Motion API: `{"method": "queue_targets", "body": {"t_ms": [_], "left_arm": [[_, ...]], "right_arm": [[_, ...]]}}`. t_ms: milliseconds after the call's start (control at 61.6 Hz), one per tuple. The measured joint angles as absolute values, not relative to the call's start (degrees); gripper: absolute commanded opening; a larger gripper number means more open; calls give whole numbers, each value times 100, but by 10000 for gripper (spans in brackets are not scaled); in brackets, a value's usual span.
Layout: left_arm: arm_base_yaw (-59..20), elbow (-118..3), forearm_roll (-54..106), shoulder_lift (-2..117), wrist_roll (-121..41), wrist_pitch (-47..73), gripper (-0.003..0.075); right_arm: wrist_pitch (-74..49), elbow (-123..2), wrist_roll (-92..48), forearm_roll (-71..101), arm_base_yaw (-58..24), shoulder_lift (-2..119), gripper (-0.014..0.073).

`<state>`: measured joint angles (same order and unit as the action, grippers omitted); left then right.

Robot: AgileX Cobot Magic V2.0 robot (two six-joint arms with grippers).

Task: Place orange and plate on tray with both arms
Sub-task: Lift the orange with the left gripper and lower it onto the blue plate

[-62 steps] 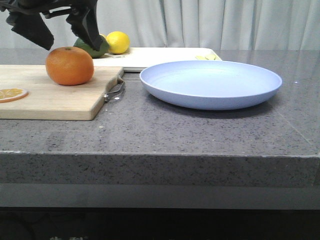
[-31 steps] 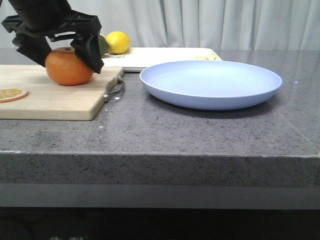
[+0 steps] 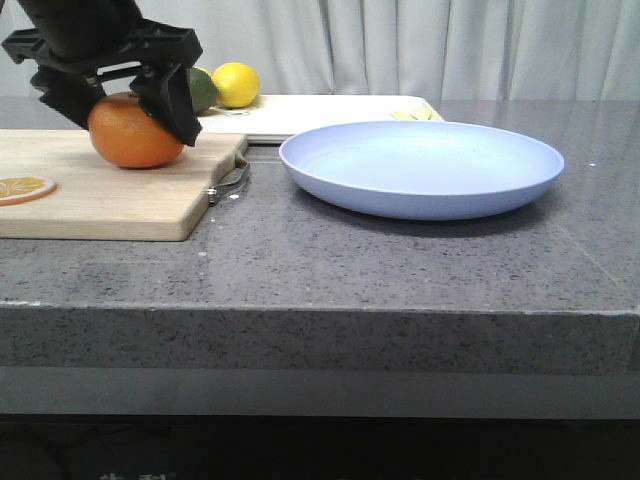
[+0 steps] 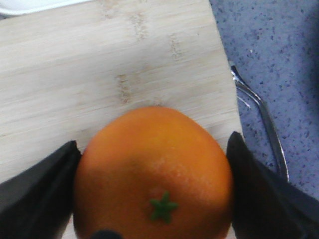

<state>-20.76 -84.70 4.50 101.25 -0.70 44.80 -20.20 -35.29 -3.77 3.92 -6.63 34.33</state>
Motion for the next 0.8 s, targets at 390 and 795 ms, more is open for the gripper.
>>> {"method": "queue_targets", "body": {"t_ms": [390,795], "left_arm": [[-2544,-9433,834,10125,-70,4693,305],[-4165,-9457,998,10815,-70,3057,307]], "right_arm": [[-2030,-3529,-377,392,-663,3433,573],[-2086,-3529,-377,392,-663,3433,573]]}}
